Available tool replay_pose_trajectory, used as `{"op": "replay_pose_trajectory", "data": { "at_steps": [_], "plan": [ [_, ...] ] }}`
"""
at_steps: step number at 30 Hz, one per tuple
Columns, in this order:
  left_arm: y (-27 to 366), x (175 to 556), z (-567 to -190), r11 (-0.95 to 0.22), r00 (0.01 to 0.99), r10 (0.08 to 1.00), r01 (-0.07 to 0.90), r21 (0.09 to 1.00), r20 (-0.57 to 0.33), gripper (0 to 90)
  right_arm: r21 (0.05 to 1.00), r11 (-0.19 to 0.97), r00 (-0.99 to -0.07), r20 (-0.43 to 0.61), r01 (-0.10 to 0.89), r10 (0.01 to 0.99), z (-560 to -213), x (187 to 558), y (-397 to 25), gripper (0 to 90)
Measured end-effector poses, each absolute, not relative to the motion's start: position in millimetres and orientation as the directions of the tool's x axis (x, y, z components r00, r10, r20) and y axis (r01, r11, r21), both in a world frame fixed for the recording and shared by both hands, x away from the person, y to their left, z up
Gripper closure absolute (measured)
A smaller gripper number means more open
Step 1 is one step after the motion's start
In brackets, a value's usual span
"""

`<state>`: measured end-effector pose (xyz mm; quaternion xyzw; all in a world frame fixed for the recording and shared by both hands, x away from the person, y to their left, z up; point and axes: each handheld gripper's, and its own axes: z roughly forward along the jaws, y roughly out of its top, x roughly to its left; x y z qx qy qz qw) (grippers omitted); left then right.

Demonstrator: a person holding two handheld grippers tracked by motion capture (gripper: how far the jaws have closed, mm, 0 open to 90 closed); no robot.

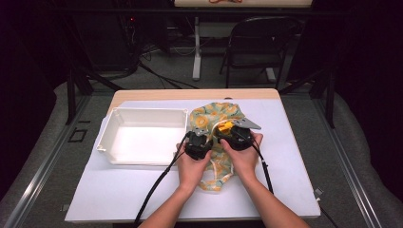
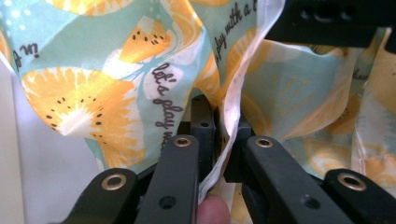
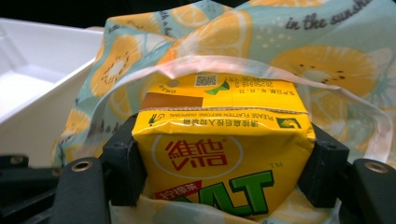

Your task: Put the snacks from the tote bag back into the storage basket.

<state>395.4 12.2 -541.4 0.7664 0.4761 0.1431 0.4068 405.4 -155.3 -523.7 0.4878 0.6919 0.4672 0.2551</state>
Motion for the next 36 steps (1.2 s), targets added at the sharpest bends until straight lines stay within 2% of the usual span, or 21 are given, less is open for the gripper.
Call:
{"op": "replay_pose_trajectory", "data": {
  "at_steps": [5, 13, 23, 36],
  "plan": [
    [13.7, 395.7, -539.8, -0.211, 0.510, 0.842, 0.611, 0.763, -0.176, 85.4, 0.902, 0.147, -0.440, 0.051, 0.405, 0.896, -518.0, 397.2, -152.7, 29.4],
    [16.8, 394.6, -534.8, -0.197, 0.513, 0.837, 0.608, 0.769, -0.191, 83.6, 0.929, 0.115, -0.477, 0.073, 0.353, 0.876, -493.4, 381.4, -163.4, 29.5],
    [23.9, 381.2, -518.4, -0.171, 0.557, 0.801, 0.565, 0.807, -0.221, 69.8, 0.946, 0.102, -0.517, 0.076, 0.308, 0.853, -467.9, 370.5, -171.8, 29.5],
    [37.0, 365.8, -493.3, -0.153, 0.603, 0.764, 0.516, 0.843, -0.230, 51.6, 0.950, 0.092, -0.527, 0.084, 0.299, 0.845, -456.8, 364.6, -174.3, 29.5]
  ]
}}
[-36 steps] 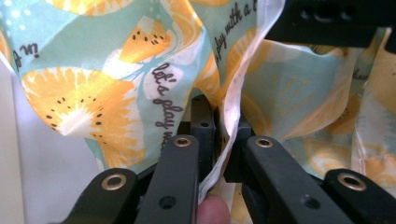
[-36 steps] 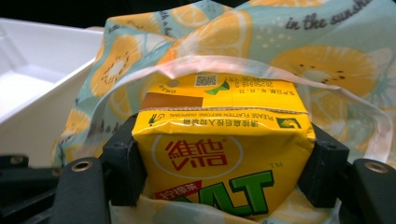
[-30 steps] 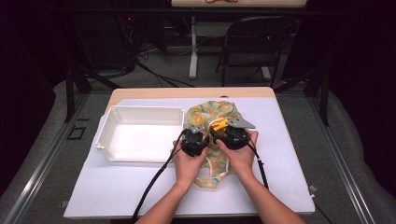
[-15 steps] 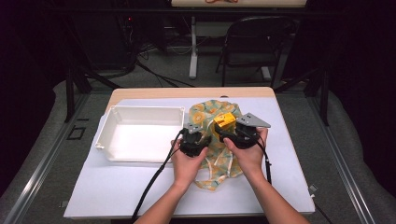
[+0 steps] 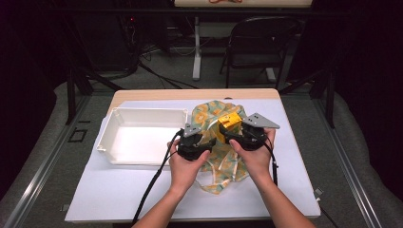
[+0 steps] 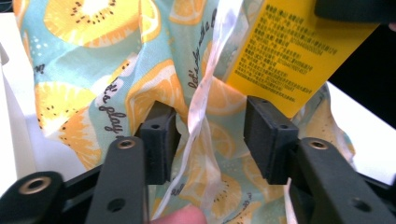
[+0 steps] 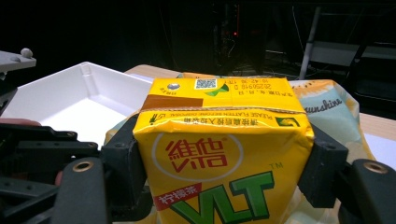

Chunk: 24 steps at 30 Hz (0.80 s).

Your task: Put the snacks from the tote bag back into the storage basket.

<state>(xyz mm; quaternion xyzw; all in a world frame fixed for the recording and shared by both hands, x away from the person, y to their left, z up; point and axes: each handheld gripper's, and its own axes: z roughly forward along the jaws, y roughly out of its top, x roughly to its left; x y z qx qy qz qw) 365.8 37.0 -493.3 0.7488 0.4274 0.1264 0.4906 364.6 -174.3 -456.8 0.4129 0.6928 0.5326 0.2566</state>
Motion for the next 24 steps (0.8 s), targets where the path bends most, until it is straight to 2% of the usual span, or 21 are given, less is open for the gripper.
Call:
{"op": "replay_pose_trajectory", "data": {
  "at_steps": [2, 6, 8, 9, 14, 19, 22, 24],
  "plan": [
    [39.5, 364.8, -491.4, -0.152, 0.607, 0.763, 0.502, 0.852, -0.222, 52.9, 0.950, 0.089, -0.527, 0.087, 0.300, 0.846, -455.5, 363.4, -176.1, 29.5],
    [42.5, 367.6, -491.1, -0.131, 0.609, 0.753, 0.508, 0.851, -0.248, 80.3, 0.948, 0.090, -0.527, 0.090, 0.306, 0.845, -454.6, 361.9, -179.7, 29.5],
    [39.8, 370.1, -493.1, -0.147, 0.607, 0.756, 0.523, 0.840, -0.246, 87.9, 0.947, 0.088, -0.528, 0.094, 0.309, 0.844, -455.0, 361.5, -181.0, 29.5],
    [37.3, 371.5, -495.4, -0.157, 0.605, 0.759, 0.529, 0.834, -0.241, 88.8, 0.948, 0.086, -0.526, 0.094, 0.308, 0.845, -455.0, 361.4, -181.3, 29.5],
    [23.1, 380.2, -513.3, -0.224, 0.591, 0.779, 0.572, 0.789, -0.208, 89.3, 0.956, 0.067, -0.535, 0.101, 0.286, 0.839, -451.7, 359.5, -183.2, 29.5],
    [11.4, 390.5, -534.8, -0.241, 0.557, 0.805, 0.622, 0.745, -0.205, 88.7, 0.959, 0.058, -0.541, 0.107, 0.279, 0.834, -448.7, 358.3, -187.3, 29.5],
    [12.5, 388.5, -534.0, -0.240, 0.558, 0.806, 0.615, 0.751, -0.198, 79.3, 0.960, 0.054, -0.541, 0.108, 0.275, 0.834, -447.6, 357.7, -188.1, 29.5],
    [15.9, 383.6, -527.9, -0.228, 0.568, 0.800, 0.585, 0.778, -0.192, 69.3, 0.961, 0.052, -0.540, 0.107, 0.270, 0.835, -447.0, 357.4, -188.2, 29.5]
  ]
}}
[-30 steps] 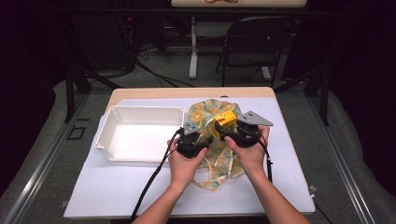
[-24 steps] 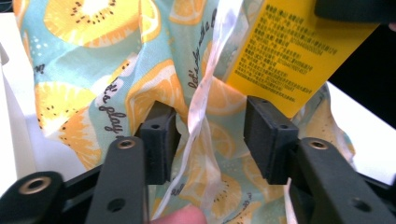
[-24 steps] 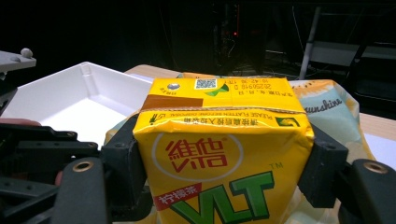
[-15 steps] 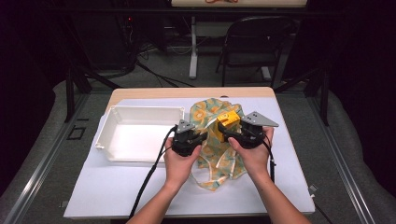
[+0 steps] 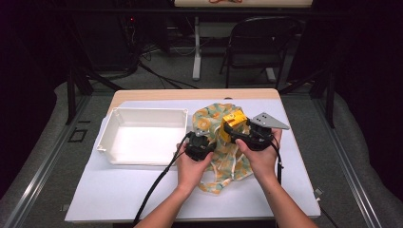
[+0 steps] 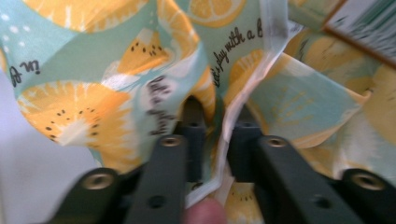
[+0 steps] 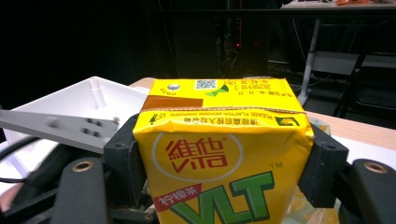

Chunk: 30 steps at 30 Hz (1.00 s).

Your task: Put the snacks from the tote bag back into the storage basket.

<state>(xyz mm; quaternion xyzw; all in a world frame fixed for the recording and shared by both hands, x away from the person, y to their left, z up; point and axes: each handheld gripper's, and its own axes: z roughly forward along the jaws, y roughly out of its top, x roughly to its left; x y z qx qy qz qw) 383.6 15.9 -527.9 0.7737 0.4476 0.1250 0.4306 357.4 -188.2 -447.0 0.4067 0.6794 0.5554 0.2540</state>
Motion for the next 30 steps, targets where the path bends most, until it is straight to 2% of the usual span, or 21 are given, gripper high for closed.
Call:
{"op": "replay_pose_trajectory", "data": {
  "at_steps": [3, 9, 15, 19, 23, 27, 30],
  "plan": [
    [25.2, 375.7, -516.8, -0.227, 0.604, 0.776, 0.539, 0.811, -0.183, 58.8, 0.961, 0.051, -0.544, 0.109, 0.271, 0.832, -445.9, 356.9, -187.8, 29.5],
    [46.0, 361.6, -498.7, -0.181, 0.659, 0.727, 0.455, 0.872, -0.193, 48.1, 0.961, 0.057, -0.547, 0.104, 0.269, 0.831, -445.3, 355.1, -184.3, 29.5],
    [48.1, 342.5, -480.2, -0.195, 0.727, 0.676, 0.335, 0.922, -0.121, 36.7, 0.960, 0.064, -0.551, 0.101, 0.273, 0.829, -445.5, 351.9, -180.5, 29.4],
    [49.7, 340.1, -468.8, -0.200, 0.706, 0.699, 0.348, 0.916, -0.115, 25.5, 0.959, 0.066, -0.549, 0.101, 0.277, 0.830, -444.7, 349.1, -180.0, 29.5],
    [61.5, 343.3, -469.1, -0.236, 0.663, 0.744, 0.377, 0.896, -0.083, 19.3, 0.958, 0.070, -0.548, 0.098, 0.277, 0.831, -444.6, 346.9, -183.4, 29.5],
    [72.3, 344.2, -479.7, -0.203, 0.637, 0.764, 0.387, 0.900, -0.101, 24.9, 0.958, 0.065, -0.543, 0.101, 0.278, 0.833, -445.4, 347.2, -183.8, 29.5],
    [68.8, 341.8, -479.6, -0.220, 0.650, 0.757, 0.348, 0.912, -0.065, 43.1, 0.959, 0.065, -0.550, 0.102, 0.277, 0.829, -445.5, 346.8, -182.2, 29.4]
  ]
}}
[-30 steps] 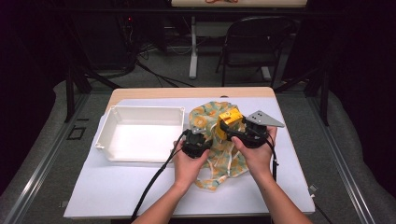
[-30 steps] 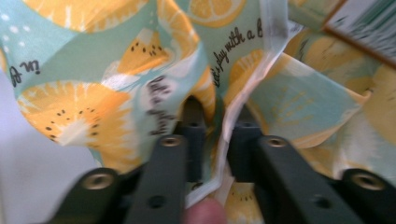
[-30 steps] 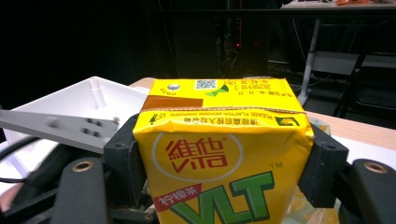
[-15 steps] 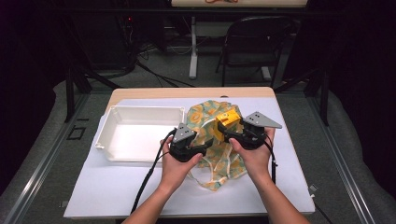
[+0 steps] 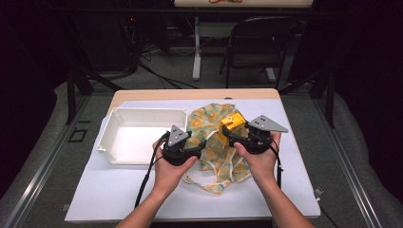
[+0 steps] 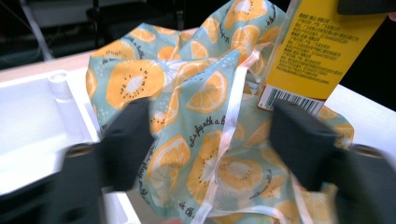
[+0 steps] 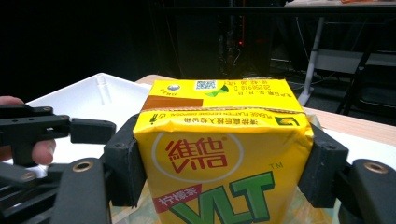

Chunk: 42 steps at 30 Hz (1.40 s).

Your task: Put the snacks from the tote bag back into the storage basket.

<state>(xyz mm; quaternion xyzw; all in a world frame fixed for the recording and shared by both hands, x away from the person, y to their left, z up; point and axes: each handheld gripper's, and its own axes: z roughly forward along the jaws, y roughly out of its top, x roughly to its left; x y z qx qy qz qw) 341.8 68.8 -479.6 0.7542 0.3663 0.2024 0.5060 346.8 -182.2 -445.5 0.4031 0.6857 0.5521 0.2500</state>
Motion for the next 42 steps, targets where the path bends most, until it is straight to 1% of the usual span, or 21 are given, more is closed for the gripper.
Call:
{"op": "replay_pose_trajectory", "data": {
  "at_steps": [1, 2, 3, 5, 7, 9, 12, 18, 21, 26, 28, 29, 31, 34, 35, 36, 42],
  "plan": [
    [66.6, 341.0, -478.8, -0.220, 0.650, 0.758, 0.338, 0.915, -0.058, 48.2, 0.959, 0.065, -0.552, 0.103, 0.277, 0.828, -445.3, 346.0, -181.7, 29.5],
    [65.4, 340.4, -477.9, -0.218, 0.656, 0.753, 0.332, 0.918, -0.059, 49.6, 0.959, 0.064, -0.552, 0.103, 0.275, 0.827, -445.0, 345.1, -181.4, 29.5],
    [65.0, 340.0, -477.1, -0.213, 0.670, 0.740, 0.323, 0.922, -0.063, 49.0, 0.960, 0.066, -0.555, 0.100, 0.271, 0.826, -444.4, 344.5, -181.4, 29.4],
    [63.3, 338.4, -476.6, -0.201, 0.694, 0.715, 0.320, 0.926, -0.084, 44.5, 0.961, 0.065, -0.558, 0.101, 0.269, 0.824, -443.2, 342.9, -181.3, 29.5],
    [61.2, 336.6, -476.6, -0.210, 0.722, 0.687, 0.314, 0.926, -0.089, 36.5, 0.961, 0.064, -0.560, 0.103, 0.270, 0.822, -442.3, 341.8, -180.7, 29.5],
    [58.2, 334.6, -477.2, -0.221, 0.736, 0.672, 0.306, 0.926, -0.083, 31.5, 0.961, 0.067, -0.564, 0.101, 0.269, 0.820, -442.2, 341.0, -179.0, 29.5],
    [54.1, 332.3, -478.0, -0.221, 0.752, 0.654, 0.291, 0.931, -0.080, 28.7, 0.959, 0.070, -0.572, 0.105, 0.275, 0.813, -442.5, 339.3, -174.4, 29.5],
    [47.1, 330.0, -480.5, -0.245, 0.773, 0.633, 0.260, 0.934, -0.049, 31.3, 0.958, 0.076, -0.590, 0.106, 0.275, 0.800, -441.8, 332.6, -165.9, 29.5],
    [43.2, 327.2, -482.1, -0.238, 0.770, 0.637, 0.241, 0.941, -0.036, 34.8, 0.957, 0.082, -0.603, 0.107, 0.278, 0.790, -442.0, 330.2, -162.2, 29.4],
    [39.4, 325.8, -482.3, -0.251, 0.790, 0.611, 0.256, 0.934, -0.053, 32.5, 0.955, 0.095, -0.616, 0.104, 0.281, 0.780, -443.6, 325.4, -154.0, 29.5],
    [38.5, 325.2, -483.0, -0.253, 0.789, 0.611, 0.270, 0.929, -0.063, 31.8, 0.955, 0.097, -0.624, 0.105, 0.281, 0.775, -444.2, 323.6, -150.8, 29.5],
    [37.6, 324.4, -483.9, -0.253, 0.781, 0.622, 0.263, 0.931, -0.052, 31.8, 0.954, 0.101, -0.627, 0.104, 0.282, 0.772, -444.4, 322.6, -149.2, 29.4],
    [39.0, 323.6, -484.0, -0.257, 0.782, 0.621, 0.265, 0.930, -0.051, 33.7, 0.954, 0.105, -0.631, 0.101, 0.280, 0.769, -444.5, 320.7, -146.0, 29.4],
    [42.0, 324.6, -483.4, -0.243, 0.777, 0.627, 0.270, 0.932, -0.061, 39.7, 0.954, 0.107, -0.632, 0.099, 0.280, 0.768, -444.0, 319.2, -143.9, 29.4],
    [41.5, 324.3, -483.8, -0.231, 0.762, 0.645, 0.267, 0.936, -0.058, 41.2, 0.954, 0.105, -0.633, 0.102, 0.281, 0.767, -444.0, 319.2, -143.7, 29.4],
    [42.3, 325.2, -483.9, -0.230, 0.770, 0.635, 0.267, 0.936, -0.064, 42.8, 0.953, 0.102, -0.633, 0.107, 0.285, 0.767, -443.9, 319.1, -143.5, 29.4],
    [43.3, 326.6, -484.4, -0.243, 0.775, 0.629, 0.272, 0.931, -0.063, 45.4, 0.952, 0.095, -0.637, 0.119, 0.291, 0.761, -446.1, 319.6, -141.7, 29.4]
  ]
}}
